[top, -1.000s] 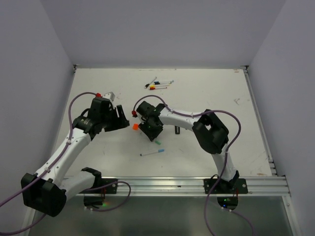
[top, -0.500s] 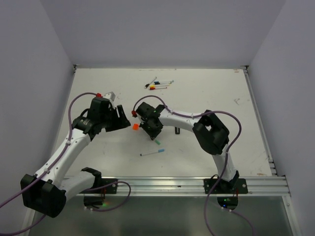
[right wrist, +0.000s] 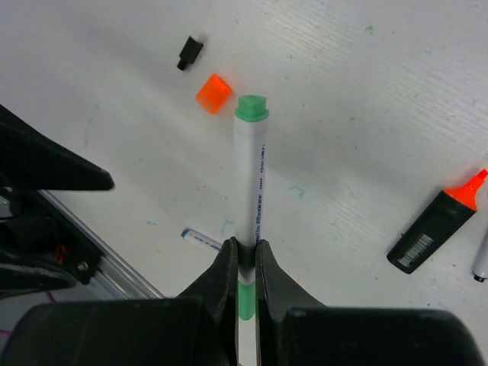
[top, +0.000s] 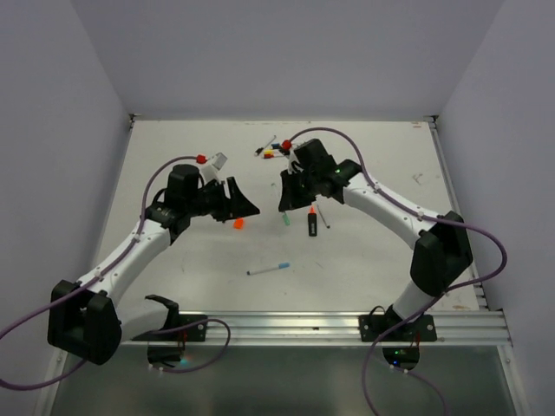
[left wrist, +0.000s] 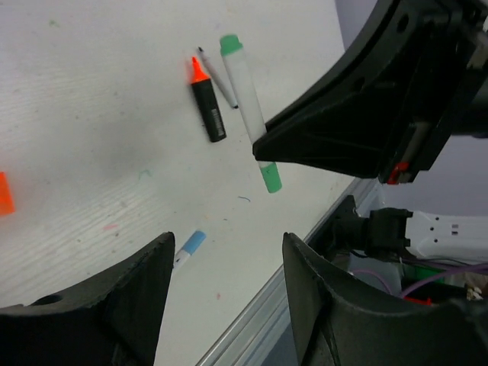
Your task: Open the pen caps
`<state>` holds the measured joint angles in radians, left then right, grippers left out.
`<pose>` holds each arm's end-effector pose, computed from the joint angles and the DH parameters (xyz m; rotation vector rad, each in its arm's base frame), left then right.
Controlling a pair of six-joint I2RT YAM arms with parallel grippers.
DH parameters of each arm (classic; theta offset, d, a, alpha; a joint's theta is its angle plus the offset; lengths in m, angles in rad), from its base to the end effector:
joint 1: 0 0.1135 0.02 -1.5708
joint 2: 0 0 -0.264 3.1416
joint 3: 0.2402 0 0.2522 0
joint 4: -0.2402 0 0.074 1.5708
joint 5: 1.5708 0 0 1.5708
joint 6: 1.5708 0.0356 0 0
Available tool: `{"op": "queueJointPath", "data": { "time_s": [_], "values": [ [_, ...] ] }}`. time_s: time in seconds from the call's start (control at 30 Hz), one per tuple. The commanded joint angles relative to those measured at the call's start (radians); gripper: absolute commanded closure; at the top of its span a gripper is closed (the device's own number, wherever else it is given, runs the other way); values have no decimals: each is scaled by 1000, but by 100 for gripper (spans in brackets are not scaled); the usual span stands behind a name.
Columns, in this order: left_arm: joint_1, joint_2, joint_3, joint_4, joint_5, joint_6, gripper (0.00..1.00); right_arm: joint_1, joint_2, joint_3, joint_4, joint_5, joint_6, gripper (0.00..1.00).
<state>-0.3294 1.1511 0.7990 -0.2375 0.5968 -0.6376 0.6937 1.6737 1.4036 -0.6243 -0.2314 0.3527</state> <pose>0.2292 -0.0995 0.2689 0.0201 2.2928 -1.1780 0.2771 0.2411 0.2838 -0.5409 2.5213 0.7122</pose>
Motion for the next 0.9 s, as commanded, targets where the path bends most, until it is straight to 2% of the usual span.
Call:
{"op": "queueJointPath", "data": {
  "time_s": [0.0, 0.13, 0.23, 0.4, 0.53, 0.87],
  "values": [
    [-49, 39, -1, 219, 170, -63, 38, -11, -22, -18, 83, -118, 141, 100],
    [-115, 64, -14, 378, 179, -108, 36, -43, -64, -75, 196, -170, 270, 100],
    [-149, 91, -11, 406, 178, -122, 37, -46, -98, -121, 270, -192, 346, 100],
    [-158, 108, 2, 354, 121, -100, 41, -49, -146, -150, 324, -163, 414, 100],
    [-160, 101, 35, 246, 52, -63, 50, -60, -161, -152, 308, -140, 416, 100],
    [-161, 113, 26, 204, 6, -60, 53, -66, -180, -169, 333, -161, 443, 100]
  ]
}}
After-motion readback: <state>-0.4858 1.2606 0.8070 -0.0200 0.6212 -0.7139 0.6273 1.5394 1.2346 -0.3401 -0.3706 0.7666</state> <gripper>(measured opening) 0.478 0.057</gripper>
